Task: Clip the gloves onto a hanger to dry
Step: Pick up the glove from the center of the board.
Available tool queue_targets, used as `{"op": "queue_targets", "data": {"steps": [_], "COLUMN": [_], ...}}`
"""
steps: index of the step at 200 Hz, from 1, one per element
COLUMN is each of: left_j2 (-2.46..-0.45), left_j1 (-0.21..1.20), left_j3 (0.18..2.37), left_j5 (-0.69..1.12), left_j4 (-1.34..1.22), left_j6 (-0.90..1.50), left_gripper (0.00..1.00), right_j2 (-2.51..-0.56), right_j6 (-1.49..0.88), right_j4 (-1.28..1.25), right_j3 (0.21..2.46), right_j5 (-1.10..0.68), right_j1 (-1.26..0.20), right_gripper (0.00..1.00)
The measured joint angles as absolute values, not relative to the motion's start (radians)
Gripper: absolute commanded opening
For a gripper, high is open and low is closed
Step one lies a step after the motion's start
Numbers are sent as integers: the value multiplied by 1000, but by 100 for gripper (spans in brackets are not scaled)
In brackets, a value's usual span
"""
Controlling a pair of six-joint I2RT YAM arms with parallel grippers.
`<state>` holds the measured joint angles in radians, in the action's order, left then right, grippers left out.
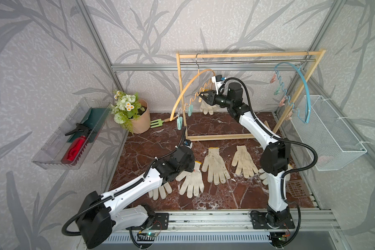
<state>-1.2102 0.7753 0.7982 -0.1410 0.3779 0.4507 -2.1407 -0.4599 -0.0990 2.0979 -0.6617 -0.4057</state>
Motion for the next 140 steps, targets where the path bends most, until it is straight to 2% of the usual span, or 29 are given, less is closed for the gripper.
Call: {"op": "queue_targets", "data": {"steps": [109,140], "left_j2": [-1591,-1621], "left_j1": [834,838], "left_j3": [805,831], "left_j5": [-144,-155], "left_j4": [373,359], "left_j6": [518,531], "left_gripper": [38,5], "right_j2": [-2125,-2125], "right_j6": [-459,-459], "right_j4": [-99,-100], "right_j3": [2075,2072], "right_j5": [-659,-659], "right_j1": [-407,-407], "right_gripper": [26,26]}}
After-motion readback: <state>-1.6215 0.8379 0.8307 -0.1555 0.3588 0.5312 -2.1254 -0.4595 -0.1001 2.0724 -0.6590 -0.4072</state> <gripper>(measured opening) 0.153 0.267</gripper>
